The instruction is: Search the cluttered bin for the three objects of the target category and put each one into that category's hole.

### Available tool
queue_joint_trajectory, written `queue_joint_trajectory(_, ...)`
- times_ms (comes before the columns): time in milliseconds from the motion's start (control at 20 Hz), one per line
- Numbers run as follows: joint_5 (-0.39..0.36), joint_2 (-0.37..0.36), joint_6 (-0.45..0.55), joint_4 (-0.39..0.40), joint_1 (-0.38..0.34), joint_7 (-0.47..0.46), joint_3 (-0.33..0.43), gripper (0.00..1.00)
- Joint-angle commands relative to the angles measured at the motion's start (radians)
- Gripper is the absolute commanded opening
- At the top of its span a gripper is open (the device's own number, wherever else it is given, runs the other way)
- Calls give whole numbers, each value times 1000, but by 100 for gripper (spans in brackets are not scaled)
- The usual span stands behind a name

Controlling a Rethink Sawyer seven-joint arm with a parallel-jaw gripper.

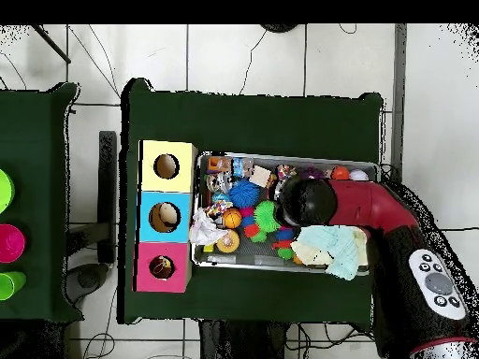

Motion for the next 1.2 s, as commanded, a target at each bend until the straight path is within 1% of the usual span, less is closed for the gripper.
queue_joint_trajectory(50, -89, 40, -285, 113, -69, -143, 163, 100)
queue_joint_trajectory(200, -117, 35, -322, 102, -78, -134, 165, 100)
queue_joint_trajectory(350, -126, 51, -354, 92, -97, -133, 180, 100)
queue_joint_trajectory(450, -133, 59, -356, 84, -107, -139, 185, 100)
queue_joint_trajectory(600, -135, 77, -319, 45, -111, -160, 196, 100)
queue_joint_trajectory(750, -156, 90, -225, 1, -99, -230, 196, 100)
queue_joint_trajectory(950, -152, 90, -139, -32, -76, -240, 182, 100)
queue_joint_trajectory(1150, -151, 115, -104, -77, -86, -248, 189, 100)
queue_joint_trajectory(1200, -166, 120, -126, -57, -87, -230, 177, 100)
